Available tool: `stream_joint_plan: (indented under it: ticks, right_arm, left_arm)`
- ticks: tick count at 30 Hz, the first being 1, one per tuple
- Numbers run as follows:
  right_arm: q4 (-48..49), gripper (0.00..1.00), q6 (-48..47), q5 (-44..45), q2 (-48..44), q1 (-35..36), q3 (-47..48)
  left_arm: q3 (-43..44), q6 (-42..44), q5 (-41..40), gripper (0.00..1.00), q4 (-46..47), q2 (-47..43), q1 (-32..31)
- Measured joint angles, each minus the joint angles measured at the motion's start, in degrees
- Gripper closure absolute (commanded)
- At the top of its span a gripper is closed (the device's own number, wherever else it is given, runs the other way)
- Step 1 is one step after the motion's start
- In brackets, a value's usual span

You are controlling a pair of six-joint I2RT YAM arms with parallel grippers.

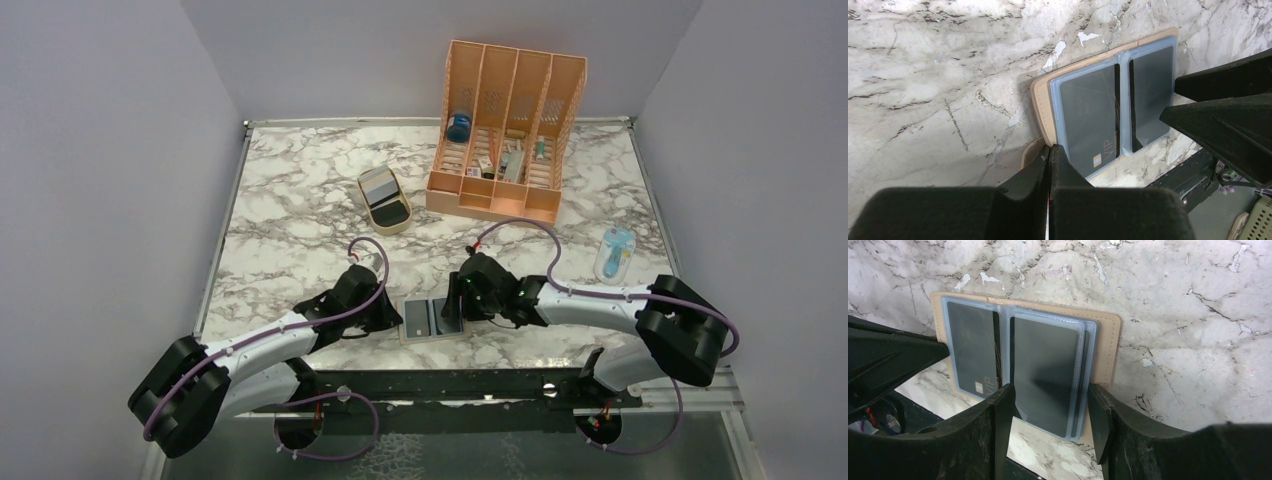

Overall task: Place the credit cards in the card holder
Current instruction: Turn over the card slot in the card holder.

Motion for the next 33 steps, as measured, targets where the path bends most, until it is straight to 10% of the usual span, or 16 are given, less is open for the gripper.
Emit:
stream_joint_plan:
  ticks: [33]
  right_arm:
    - [8.5,0.47,-2.0,-12.2,0.7,0.0,0.6]
  left_arm:
    - [-0.2,-0.3,0.1,1.0,0.7,0.4,0.0]
